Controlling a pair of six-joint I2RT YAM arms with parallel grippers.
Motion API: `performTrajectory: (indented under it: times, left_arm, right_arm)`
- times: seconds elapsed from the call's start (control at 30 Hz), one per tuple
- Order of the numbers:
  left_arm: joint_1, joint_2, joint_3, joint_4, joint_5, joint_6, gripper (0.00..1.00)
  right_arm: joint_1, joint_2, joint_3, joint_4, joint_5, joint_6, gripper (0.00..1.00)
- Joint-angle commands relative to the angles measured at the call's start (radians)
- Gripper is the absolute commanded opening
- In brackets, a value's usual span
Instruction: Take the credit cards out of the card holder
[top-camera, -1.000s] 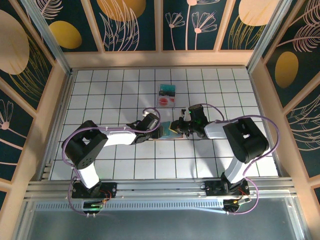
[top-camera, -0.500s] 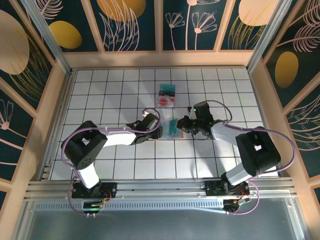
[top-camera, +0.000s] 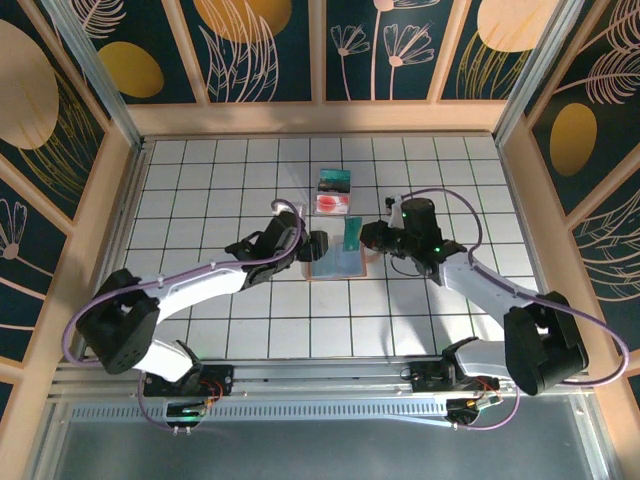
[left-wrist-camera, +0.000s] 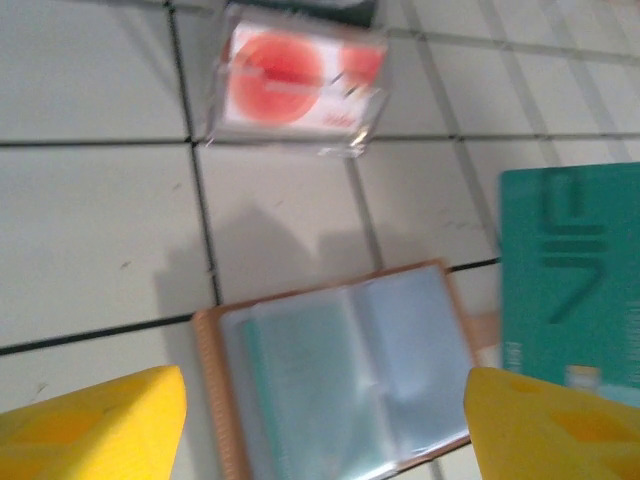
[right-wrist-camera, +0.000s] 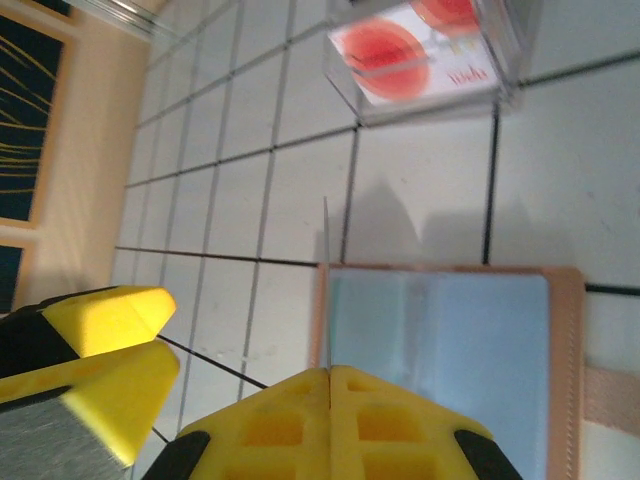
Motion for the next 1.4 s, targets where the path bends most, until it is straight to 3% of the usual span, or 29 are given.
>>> performTrajectory:
  times: [0.0,0.13,0.33,0.73,1.13,1.3,1.37]
  left_arm:
    - [0.044,-0.06,-0.025,0.155,0.138,-0.041,0.72]
    - [0.107,-0.081,-0.078,0.354,0.34,-0.107,0.7]
    - [0.126,-0.057,-0.094,0.494,0.482,-0.145,0.7]
    - [0.127,-0.031,-0.099,0.604,0.561,-0.179,0.67]
    - [0.137,-0.025,-0.066,0.623,0.566,-0.164,0.37]
    - [0.145,-0.024,-0.02,0.525,0.547,-0.074,0.13]
    - [0.152,-0.025,0.006,0.464,0.534,-0.007,0.03]
  right_arm:
    - [-0.008,-0.052,-0.03,0.141,-0.024,0.026,0.0]
    - [-0.01,-0.082,-0.065,0.293,-0.098,0.082,0.0]
    - [-0.01,-0.083,-0.087,0.469,-0.198,0.162,0.0]
    - [-0.011,-0.04,-0.086,0.654,-0.292,0.26,0.0]
    - [-0.01,-0.01,-0.094,0.689,-0.327,0.275,0.0]
    - [-0.012,-0.008,-0.085,0.654,-0.316,0.253,0.0]
    - [-0.012,-0.015,-0.074,0.604,-0.297,0.223,0.07]
